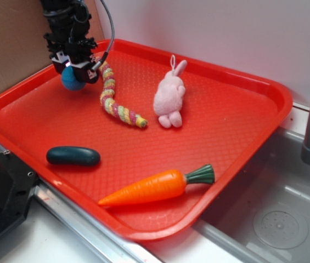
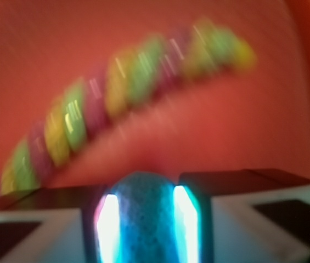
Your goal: Grab the blue ball.
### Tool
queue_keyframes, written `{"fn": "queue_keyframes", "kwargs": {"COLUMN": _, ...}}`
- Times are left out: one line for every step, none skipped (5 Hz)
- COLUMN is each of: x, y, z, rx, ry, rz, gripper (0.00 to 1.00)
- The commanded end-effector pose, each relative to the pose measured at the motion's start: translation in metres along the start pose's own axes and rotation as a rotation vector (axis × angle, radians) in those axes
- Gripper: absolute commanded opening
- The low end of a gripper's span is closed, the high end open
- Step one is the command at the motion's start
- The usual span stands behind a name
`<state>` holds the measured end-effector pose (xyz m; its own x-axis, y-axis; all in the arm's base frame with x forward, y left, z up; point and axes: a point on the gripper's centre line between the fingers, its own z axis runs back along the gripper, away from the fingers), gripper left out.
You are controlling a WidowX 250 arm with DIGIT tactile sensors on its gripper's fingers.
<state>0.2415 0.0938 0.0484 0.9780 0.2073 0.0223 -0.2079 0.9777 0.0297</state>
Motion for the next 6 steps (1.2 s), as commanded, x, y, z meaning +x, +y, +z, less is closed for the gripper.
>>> {"fn": "queue_keyframes", "kwargs": {"x": -0.007, "y": -0.026, "z": 0.08, "rx": 0.058, "ry": 0.049, "rz": -0.001, "gripper": 0.0}}
{"fn": "queue_keyframes", "kwargs": {"x": -0.026, "y": -0.044, "z": 0.111, "rx": -0.003, "ry": 0.071, "rz": -0.034, "gripper": 0.0}}
{"fn": "queue_keyframes", "kwargs": {"x": -0.045, "y": -0.058, "z": 0.131, "rx": -0.031, "ry": 0.08, "rz": -0.078, "gripper": 0.0}}
{"fn": "queue_keyframes", "kwargs": {"x": -0.069, "y": -0.077, "z": 0.144, "rx": -0.036, "ry": 0.084, "rz": -0.122, "gripper": 0.0}}
{"fn": "queue_keyframes", "kwargs": {"x": -0.088, "y": -0.09, "z": 0.15, "rx": -0.036, "ry": 0.044, "rz": -0.159, "gripper": 0.0}}
{"fn": "queue_keyframes", "kwargs": {"x": -0.079, "y": -0.092, "z": 0.14, "rx": -0.045, "ry": 0.067, "rz": -0.164, "gripper": 0.0}}
